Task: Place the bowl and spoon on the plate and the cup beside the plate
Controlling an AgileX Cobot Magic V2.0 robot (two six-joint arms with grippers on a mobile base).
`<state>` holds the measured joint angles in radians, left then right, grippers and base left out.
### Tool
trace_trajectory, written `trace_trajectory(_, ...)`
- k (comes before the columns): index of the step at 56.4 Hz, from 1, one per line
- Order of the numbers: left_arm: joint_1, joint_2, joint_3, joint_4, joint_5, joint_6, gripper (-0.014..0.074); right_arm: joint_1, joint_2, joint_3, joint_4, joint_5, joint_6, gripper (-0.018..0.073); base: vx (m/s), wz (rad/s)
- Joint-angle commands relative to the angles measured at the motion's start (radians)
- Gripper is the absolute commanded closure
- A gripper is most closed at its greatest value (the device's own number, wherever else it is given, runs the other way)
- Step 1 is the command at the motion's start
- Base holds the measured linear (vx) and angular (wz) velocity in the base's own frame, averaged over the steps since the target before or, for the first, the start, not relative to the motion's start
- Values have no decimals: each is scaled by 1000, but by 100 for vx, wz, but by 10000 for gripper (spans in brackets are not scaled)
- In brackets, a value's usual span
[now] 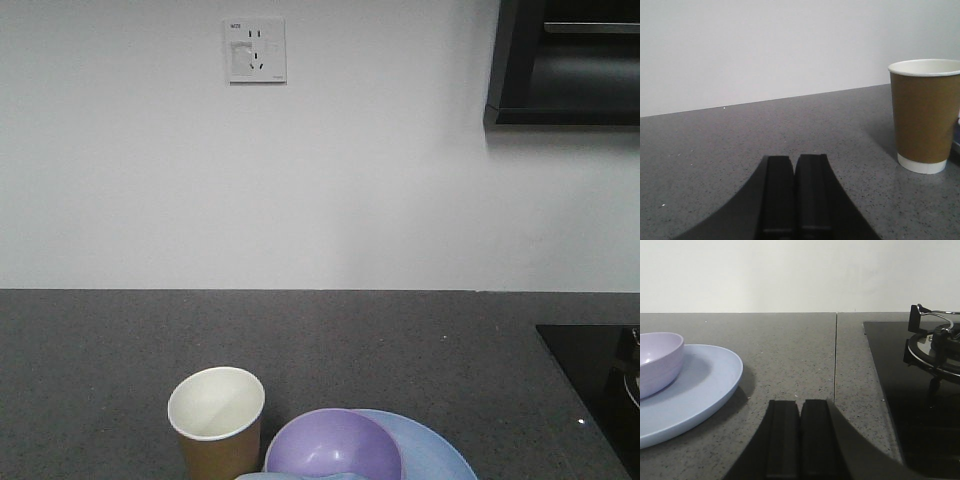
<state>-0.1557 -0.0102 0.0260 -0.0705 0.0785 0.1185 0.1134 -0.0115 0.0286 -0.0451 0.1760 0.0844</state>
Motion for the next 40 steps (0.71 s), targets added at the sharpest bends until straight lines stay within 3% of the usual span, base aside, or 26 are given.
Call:
trace_trajectory(1,1,-17,-25,0,-78,2,599,-7,-5,6,-14,-82,3,568,0,0)
trace_trajectory(40,1,-17,-25,0,-78,2,599,-7,-5,6,-13,-76,3,568,0,0)
